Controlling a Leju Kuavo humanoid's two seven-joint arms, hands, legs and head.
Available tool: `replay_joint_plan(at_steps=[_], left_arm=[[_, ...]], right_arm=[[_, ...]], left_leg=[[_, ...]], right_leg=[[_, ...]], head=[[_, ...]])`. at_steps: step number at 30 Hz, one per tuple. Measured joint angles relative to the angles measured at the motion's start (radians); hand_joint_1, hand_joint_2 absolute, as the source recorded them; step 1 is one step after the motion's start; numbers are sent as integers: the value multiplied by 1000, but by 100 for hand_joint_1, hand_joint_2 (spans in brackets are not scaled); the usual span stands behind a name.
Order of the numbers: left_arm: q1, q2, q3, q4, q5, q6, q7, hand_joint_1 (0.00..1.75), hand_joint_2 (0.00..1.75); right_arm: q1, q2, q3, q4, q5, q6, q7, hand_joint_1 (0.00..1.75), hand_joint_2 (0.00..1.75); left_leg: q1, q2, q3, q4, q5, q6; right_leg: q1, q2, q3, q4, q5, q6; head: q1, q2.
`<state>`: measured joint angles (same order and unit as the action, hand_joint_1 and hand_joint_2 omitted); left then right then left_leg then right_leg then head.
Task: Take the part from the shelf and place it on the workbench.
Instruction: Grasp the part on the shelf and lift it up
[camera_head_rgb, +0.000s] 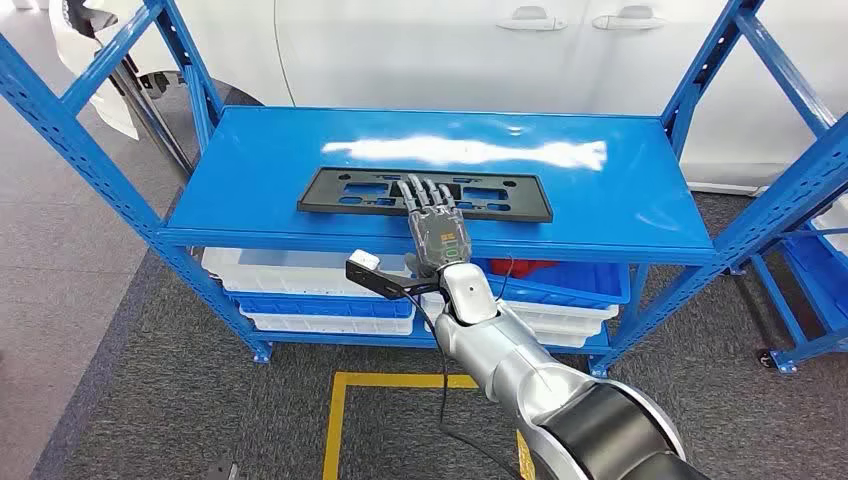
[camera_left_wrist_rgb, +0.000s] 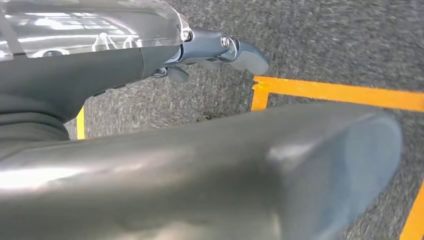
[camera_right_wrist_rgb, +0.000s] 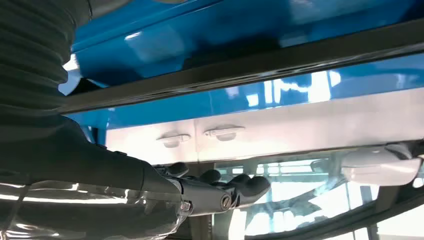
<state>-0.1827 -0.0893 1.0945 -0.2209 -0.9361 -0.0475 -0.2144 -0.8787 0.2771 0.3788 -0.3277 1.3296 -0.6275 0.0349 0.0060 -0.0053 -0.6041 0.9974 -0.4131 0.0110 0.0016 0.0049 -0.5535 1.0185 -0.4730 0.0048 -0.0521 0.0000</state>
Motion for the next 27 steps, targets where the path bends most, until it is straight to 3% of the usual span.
replay_joint_plan(at_steps=[2,3,6,7,8,10,12,13,17,19,21,22,23,24,26,27], left_arm=[[0,0,0,0,0,0,0,0,0],[-1,-1,0,0,0,0,-1,0,0],[-3,-1,0,0,0,1,-2,0,0],[-1,-1,0,0,0,1,-1,0,0],[0,-1,0,0,0,1,-1,0,0],[1,-2,0,0,0,1,-1,0,0],[-1,-5,0,0,0,1,-1,0,0],[-2,-5,0,1,0,1,-1,0,0],[-4,-4,0,1,0,2,-2,0,0],[-8,-4,0,1,0,3,-2,0,0],[-7,-5,0,1,0,3,-3,0,0],[-5,-5,0,1,0,3,-3,0,0],[-3,-5,0,1,0,3,-2,0,0],[-1,-4,0,1,0,3,-2,0,0],[1,-4,0,1,0,3,-3,0,0],[0,-3,0,1,0,3,-3,0,0]], right_arm=[[-1,0,1,0,1,0,2,0,175],[-2,0,2,0,1,0,4,0,175],[4,0,4,2,2,0,6,0,175],[8,-1,4,4,2,0,7,0,175],[11,-1,4,5,2,0,7,0,175],[12,-1,4,6,2,0,7,0,175],[9,-1,4,7,2,2,6,0,175],[9,-1,5,8,2,3,6,0,175],[7,1,7,8,2,6,5,0,175],[2,4,8,8,3,9,4,0,175],[2,6,9,9,3,14,4,0,175],[4,6,10,10,3,16,3,0,175],[7,7,10,10,4,17,3,0,175],[8,7,10,11,5,17,2,0,175],[8,10,11,11,8,17,1,0,175],[8,11,12,12,9,17,0,0,175]], left_leg=[[2,-1,8,-4,-2,4],[4,-1,15,-6,-4,9],[4,-2,27,-7,-17,15],[4,-2,34,-7,-23,15],[4,-3,42,-6,-29,14],[4,-4,64,-6,-46,10],[2,-4,79,-3,-62,1],[2,-4,81,-3,-69,-5],[1,-2,85,31,-86,-29],[5,-1,37,123,-122,-39],[8,0,-50,253,-167,-46],[8,0,-83,290,-171,-48],[8,0,-100,291,-153,-48],[8,0,-95,248,-110,-47],[5,1,-60,111,-6,-37],[1,2,-45,52,22,-29]], right_leg=[[-2,0,-10,28,-14,4],[-3,0,-32,71,-34,7],[-7,0,-150,262,-102,15],[-7,0,-178,290,-100,17],[-8,0,-187,283,-78,18],[-7,-1,-153,157,21,12],[-2,-1,-112,32,80,0],[1,-1,-104,4,85,-6],[-3,1,-74,-12,68,-29],[-5,1,-55,-17,57,-38],[-4,1,-42,-17,44,-42],[-4,2,-34,-17,36,-41],[-4,2,-24,-16,28,-41],[-4,3,-12,-16,20,-39],[-4,3,13,-17,1,-34],[-4,4,19,-19,-5,-30]], head=[[0,0],[0,0],[0,0],[0,0],[0,0],[0,0],[1,0],[1,0],[0,0],[0,0],[0,0],[0,0],[0,0],[0,0],[0,0],[0,0]])
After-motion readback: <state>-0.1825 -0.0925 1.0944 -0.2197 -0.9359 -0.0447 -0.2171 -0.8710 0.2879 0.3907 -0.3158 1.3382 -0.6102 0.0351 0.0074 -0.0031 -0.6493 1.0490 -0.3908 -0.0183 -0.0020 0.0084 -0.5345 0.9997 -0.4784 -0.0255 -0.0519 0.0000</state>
